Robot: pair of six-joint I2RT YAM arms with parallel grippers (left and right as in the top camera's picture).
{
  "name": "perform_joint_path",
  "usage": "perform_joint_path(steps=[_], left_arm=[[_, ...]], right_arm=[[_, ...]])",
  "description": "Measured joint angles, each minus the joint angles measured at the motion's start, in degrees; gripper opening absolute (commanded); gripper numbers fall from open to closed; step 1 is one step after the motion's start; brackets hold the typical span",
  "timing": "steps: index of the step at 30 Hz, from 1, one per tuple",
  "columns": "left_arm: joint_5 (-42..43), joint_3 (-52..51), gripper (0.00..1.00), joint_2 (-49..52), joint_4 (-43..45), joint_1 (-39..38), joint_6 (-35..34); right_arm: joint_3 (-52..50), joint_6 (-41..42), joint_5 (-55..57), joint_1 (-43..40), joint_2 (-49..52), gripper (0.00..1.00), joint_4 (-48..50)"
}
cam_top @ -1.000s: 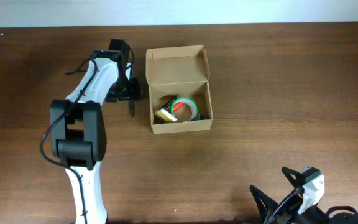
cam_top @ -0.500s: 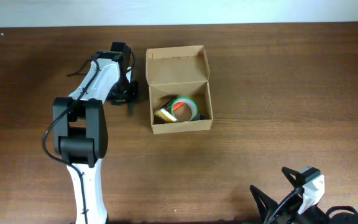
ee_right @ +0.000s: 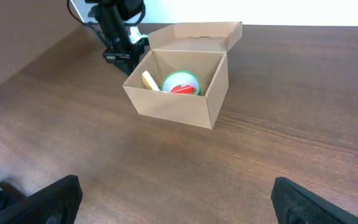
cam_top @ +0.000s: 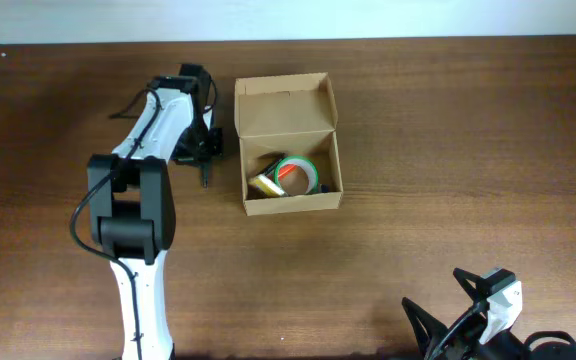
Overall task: Pack container
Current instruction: 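Grasp the black pen with the left gripper, then carry the black pen into the cardboard box and drop it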
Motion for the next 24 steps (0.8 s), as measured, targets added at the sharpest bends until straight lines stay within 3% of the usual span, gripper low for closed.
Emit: perform_joint_path(steps=[6, 12, 24], left_arm=[[0.0, 11.3, 0.02, 0.6, -8.4, 0.0, 0.8], [-0.5, 23.5, 0.02, 0.6, -18.9, -2.7, 9.5], [-2.5, 28.5, 0.02, 0.6, -20.0, -17.1, 25.2]], right_arm=[[0.0, 0.0, 0.0, 0.0, 0.0, 0.99, 0.0], [0.0, 0.0, 0.0, 0.0, 0.0, 0.99, 0.0], [0.0, 0.0, 0.0, 0.0, 0.0, 0.99, 0.0]])
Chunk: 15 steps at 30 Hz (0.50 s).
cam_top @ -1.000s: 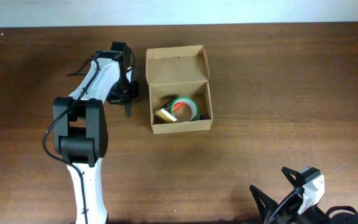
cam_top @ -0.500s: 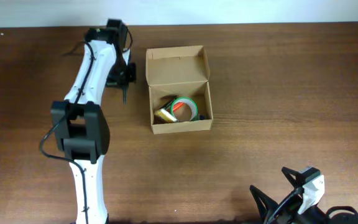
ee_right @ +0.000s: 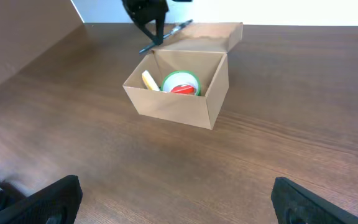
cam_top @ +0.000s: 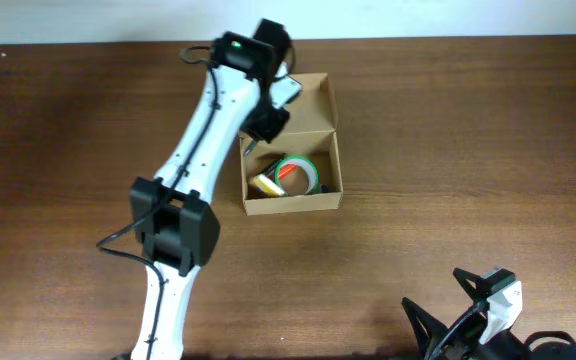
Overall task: Pack container
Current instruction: 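Carry the black pen into the cardboard box and drop it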
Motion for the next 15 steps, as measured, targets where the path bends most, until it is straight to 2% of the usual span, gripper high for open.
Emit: perform_joint_path(steps=[9, 15], left_arm=[[-3.3, 0.0, 0.02, 0.0, -0.2, -2.1, 3.7], [-1.0, 0.0, 0.02, 0.0, -1.1, -2.1, 7.8]], right_arm=[[0.0, 0.0, 0.0, 0.0, 0.0, 0.99, 0.0], [0.0, 0.0, 0.0, 0.0, 0.0, 0.99, 0.0]])
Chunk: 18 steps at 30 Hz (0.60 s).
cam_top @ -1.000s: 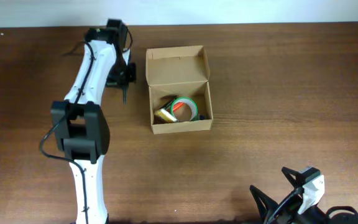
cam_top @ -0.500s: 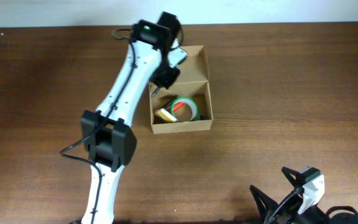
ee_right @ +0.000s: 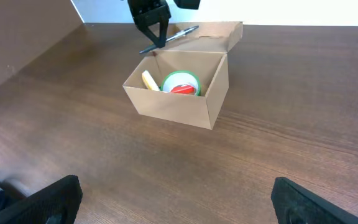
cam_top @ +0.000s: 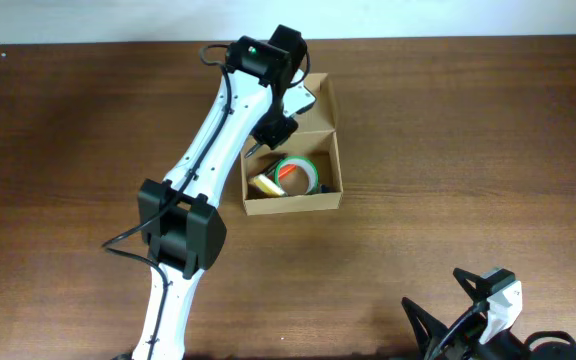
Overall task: Pack container
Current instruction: 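Carry the black pen into the cardboard box and drop it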
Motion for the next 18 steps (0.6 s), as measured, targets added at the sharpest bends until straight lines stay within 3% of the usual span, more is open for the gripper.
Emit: perform_joint_path(steps=[18], left_arm=[[9.7, 0.0, 0.02, 0.0, -2.6, 0.0, 8.9]], right_arm=[[0.0, 0.0, 0.0, 0.0, 0.0, 0.99, 0.0]])
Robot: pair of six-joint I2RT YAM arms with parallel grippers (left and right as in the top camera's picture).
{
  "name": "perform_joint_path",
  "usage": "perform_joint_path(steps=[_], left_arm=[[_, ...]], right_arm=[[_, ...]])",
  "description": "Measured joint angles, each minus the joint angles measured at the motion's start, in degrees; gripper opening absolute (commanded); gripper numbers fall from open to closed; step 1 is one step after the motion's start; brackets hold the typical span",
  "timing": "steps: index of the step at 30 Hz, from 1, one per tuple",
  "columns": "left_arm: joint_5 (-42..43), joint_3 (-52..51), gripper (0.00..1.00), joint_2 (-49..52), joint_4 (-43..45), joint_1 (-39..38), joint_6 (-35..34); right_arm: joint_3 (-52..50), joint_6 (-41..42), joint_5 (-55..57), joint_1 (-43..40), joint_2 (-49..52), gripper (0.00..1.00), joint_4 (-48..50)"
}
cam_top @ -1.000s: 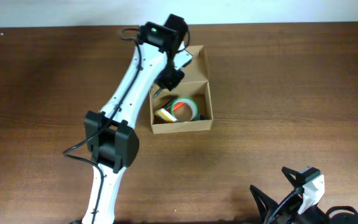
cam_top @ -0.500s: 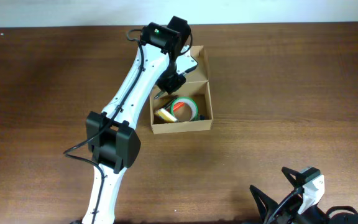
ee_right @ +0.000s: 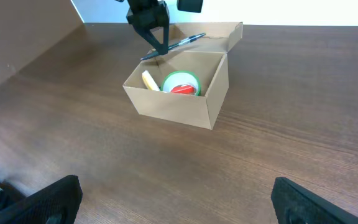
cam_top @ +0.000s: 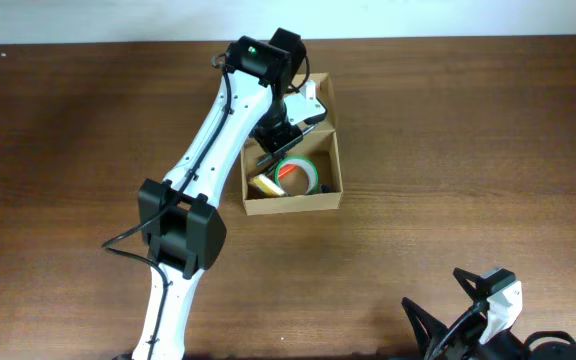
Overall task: Pack container
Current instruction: 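Carry the black pen into the cardboard box and drop it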
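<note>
An open cardboard box point(cam_top: 293, 203) point(ee_right: 173, 109) stands mid-table with its lid flap folded back. Inside lie a green tape roll point(cam_top: 296, 172) point(ee_right: 181, 82) and a yellow item point(cam_top: 264, 184) point(ee_right: 150, 80). My left gripper point(cam_top: 279, 131) point(ee_right: 159, 45) hangs over the box's back part, shut on a dark pen point(cam_top: 290, 141) point(ee_right: 174, 46) that lies slanted above the opening. My right gripper point(cam_top: 440, 302) point(ee_right: 179, 208) rests near the table's front edge at the right, open with nothing between its fingers.
The left arm point(cam_top: 203, 150) reaches from the front left across to the box. Bare brown table point(ee_right: 278, 124) surrounds the box; a pale wall runs along the far edge.
My left gripper with the pen is lower and a little further over the box's opening than before, and the pen's slant has changed. The right arm has not moved.
My left gripper was down at the table just left of the box, at the pen. Then it held the pen up over the box's back flap. It stayed there, and now holds the pen lower, over the open box.
</note>
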Motion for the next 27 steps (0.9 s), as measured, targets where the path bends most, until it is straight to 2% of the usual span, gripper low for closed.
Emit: perform_joint_path(steps=[5, 12, 14, 15, 16, 17, 27], left_arm=[[0.2, 0.0, 0.03, 0.0, 0.0, 0.0, 2.9], [-0.2, 0.0, 0.27, 0.0, 0.1, 0.0, 5.2], [-0.3, 0.0, 0.40, 0.0, 0.2, 0.0, 5.4], [-0.4, 0.0, 0.54, 0.0, 0.3, 0.0, 5.6], [-0.6, 0.0, 0.93, 0.0, 0.4, 0.0, 5.7], [-0.6, 0.0, 0.99, 0.0, 0.5, 0.0, 5.7], [-0.8, 0.0, 1.00, 0.0, 1.4, 0.0, 5.7]], right_arm=[[0.0, 0.1, 0.0, 0.0, 0.0, 0.99, 0.0], [0.0, 0.0, 0.0, 0.0, 0.0, 0.99, 0.0], [0.0, 0.0, 0.0, 0.0, 0.0, 0.99, 0.0], [0.0, 0.0, 0.0, 0.0, 0.0, 0.99, 0.0], [0.0, 0.0, 0.0, 0.0, 0.0, 0.99, 0.0], [0.0, 0.0, 0.0, 0.0, 0.0, 0.99, 0.0], [0.0, 0.0, 0.0, 0.0, 0.0, 0.99, 0.0]])
